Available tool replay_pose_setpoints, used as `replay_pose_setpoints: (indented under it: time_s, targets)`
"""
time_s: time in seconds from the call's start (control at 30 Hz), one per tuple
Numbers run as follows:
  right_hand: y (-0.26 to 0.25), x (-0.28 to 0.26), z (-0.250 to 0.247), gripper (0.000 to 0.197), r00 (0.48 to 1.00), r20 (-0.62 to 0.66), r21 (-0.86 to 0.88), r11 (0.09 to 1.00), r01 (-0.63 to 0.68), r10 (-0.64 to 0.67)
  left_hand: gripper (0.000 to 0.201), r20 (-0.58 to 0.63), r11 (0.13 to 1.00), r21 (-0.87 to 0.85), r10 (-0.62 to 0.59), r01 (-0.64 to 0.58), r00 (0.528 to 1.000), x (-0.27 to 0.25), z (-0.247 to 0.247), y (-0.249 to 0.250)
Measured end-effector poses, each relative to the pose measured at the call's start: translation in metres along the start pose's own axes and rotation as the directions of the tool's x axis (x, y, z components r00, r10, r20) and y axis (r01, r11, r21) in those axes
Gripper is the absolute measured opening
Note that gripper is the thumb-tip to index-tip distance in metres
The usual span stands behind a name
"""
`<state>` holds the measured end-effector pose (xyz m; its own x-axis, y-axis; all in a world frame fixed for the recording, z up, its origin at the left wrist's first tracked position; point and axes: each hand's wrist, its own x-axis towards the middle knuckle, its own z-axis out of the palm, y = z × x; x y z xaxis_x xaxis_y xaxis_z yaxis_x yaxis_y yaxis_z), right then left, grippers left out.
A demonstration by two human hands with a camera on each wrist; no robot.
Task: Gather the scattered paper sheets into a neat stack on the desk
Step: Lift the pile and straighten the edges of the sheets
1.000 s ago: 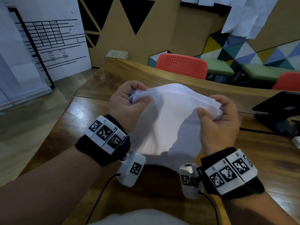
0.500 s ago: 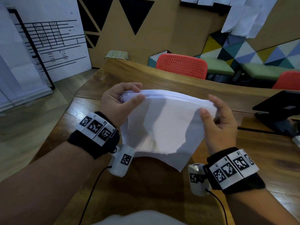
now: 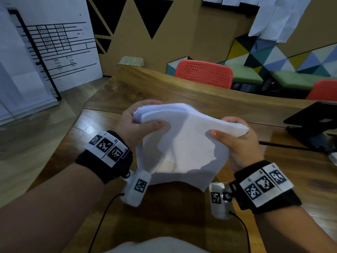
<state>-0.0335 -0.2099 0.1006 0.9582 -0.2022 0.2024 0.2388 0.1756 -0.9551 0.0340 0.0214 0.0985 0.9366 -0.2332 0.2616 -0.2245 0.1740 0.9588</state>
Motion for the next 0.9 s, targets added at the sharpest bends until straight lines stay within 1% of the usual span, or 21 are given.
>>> replay_pose_setpoints:
  time_s: [0.1,0.13,0.27,0.3,0.33,0.4,0.43,0.47,0.5,0.53,0.57,0.6,0.63,0.67,0.7,0.73,0.77,0.8,0.83,0.87,0.9]
  targets:
    - [0.0,0.0,0.005,0.05,0.999,-0.052,0.055,0.998,0.015,-0.012,0.03,-0.012,1.0,-0.011,0.007,-0.008,1.0,0.001,0.007,0.001]
    - [-0.002,0.0,0.005,0.05,0.997,-0.07,0.07,0.997,0.037,-0.032,0.029,-0.013,1.0,-0.018,0.022,-0.022,1.0,0.001,0.007,0.003]
    - [-0.011,-0.002,0.006,0.054,0.971,-0.133,0.003,0.98,0.198,-0.196,0.043,0.015,0.992,-0.037,0.12,-0.12,0.993,0.002,0.001,0.009]
    - [-0.013,-0.003,0.007,0.05,0.965,-0.137,-0.02,0.974,0.224,-0.225,0.039,0.016,0.991,-0.021,0.136,-0.136,0.991,0.002,0.002,0.01]
    - [-0.014,-0.003,0.009,0.043,0.962,-0.139,-0.048,0.972,0.231,-0.235,0.03,0.015,0.991,-0.003,0.137,-0.137,0.99,0.003,0.003,0.01]
    - [-0.016,-0.002,0.013,0.022,0.963,-0.168,-0.098,0.975,0.197,-0.212,0.013,0.004,0.995,0.024,0.1,-0.1,0.995,0.003,0.006,0.012]
    - [-0.015,0.0,0.013,0.012,0.96,-0.201,-0.126,0.977,0.174,-0.196,0.009,0.001,0.997,0.029,0.078,-0.078,0.997,0.004,0.006,0.012]
    - [-0.015,0.002,0.014,0.007,0.955,-0.231,-0.149,0.976,0.157,-0.188,0.007,0.001,0.997,0.035,0.066,-0.066,0.998,0.005,0.006,0.012]
    - [-0.015,0.003,0.013,0.009,0.951,-0.251,-0.155,0.977,0.146,-0.182,0.006,-0.001,0.997,0.033,0.066,-0.066,0.998,0.006,0.006,0.012]
    - [-0.014,0.003,0.011,0.02,0.951,-0.263,-0.131,0.982,0.134,-0.164,0.008,-0.006,0.997,0.015,0.069,-0.069,0.998,0.006,0.005,0.012]
    - [-0.011,0.004,0.008,0.037,0.958,-0.254,-0.077,0.99,0.119,-0.135,0.014,-0.028,0.998,-0.014,0.066,-0.067,0.997,0.007,0.003,0.009]
    - [-0.008,0.004,0.005,0.053,0.97,-0.222,-0.031,0.995,0.094,-0.099,0.024,-0.049,0.997,-0.048,0.051,-0.053,0.997,0.008,0.001,0.005]
    - [-0.004,0.004,0.003,0.06,0.982,-0.178,-0.008,0.998,0.065,-0.066,0.037,-0.069,0.998,-0.057,0.018,-0.022,0.997,0.008,0.0,0.0]
    - [-0.001,0.002,0.004,0.056,0.99,-0.137,-0.006,0.999,0.036,-0.036,0.048,-0.077,1.0,-0.01,-0.016,0.015,0.997,0.006,0.001,-0.004]
    - [0.001,0.0,0.007,0.048,0.993,-0.119,-0.032,0.999,0.018,-0.021,0.054,-0.085,0.995,0.084,-0.043,0.05,0.996,0.004,0.004,-0.008]
    - [0.001,-0.002,0.012,0.039,0.991,-0.136,-0.076,0.997,0.007,-0.017,0.055,-0.101,0.979,0.193,-0.054,0.073,0.993,0.0,0.006,-0.01]
    - [0.001,-0.002,0.015,0.032,0.983,-0.183,-0.105,0.994,0.005,-0.024,0.052,-0.128,0.957,0.276,-0.052,0.086,0.99,-0.002,0.008,-0.011]
    - [-0.001,-0.002,0.018,0.03,0.971,-0.239,-0.107,0.994,0.007,-0.033,0.044,-0.152,0.948,0.305,-0.05,0.095,0.987,-0.003,0.008,-0.01]
    - [-0.002,-0.002,0.018,0.03,0.961,-0.273,-0.077,0.997,0.02,-0.04,0.034,-0.165,0.953,0.288,-0.048,0.095,0.985,-0.003,0.008,-0.009]
    - [-0.004,-0.002,0.018,0.028,0.958,-0.283,-0.022,0.999,0.041,-0.045,0.025,-0.17,0.966,0.238,-0.056,0.096,0.984,-0.004,0.006,-0.007]
    - [-0.006,-0.003,0.017,0.026,0.96,-0.278,0.015,0.999,0.051,-0.044,0.024,-0.173,0.978,0.177,-0.074,0.105,0.982,-0.005,0.003,-0.007]
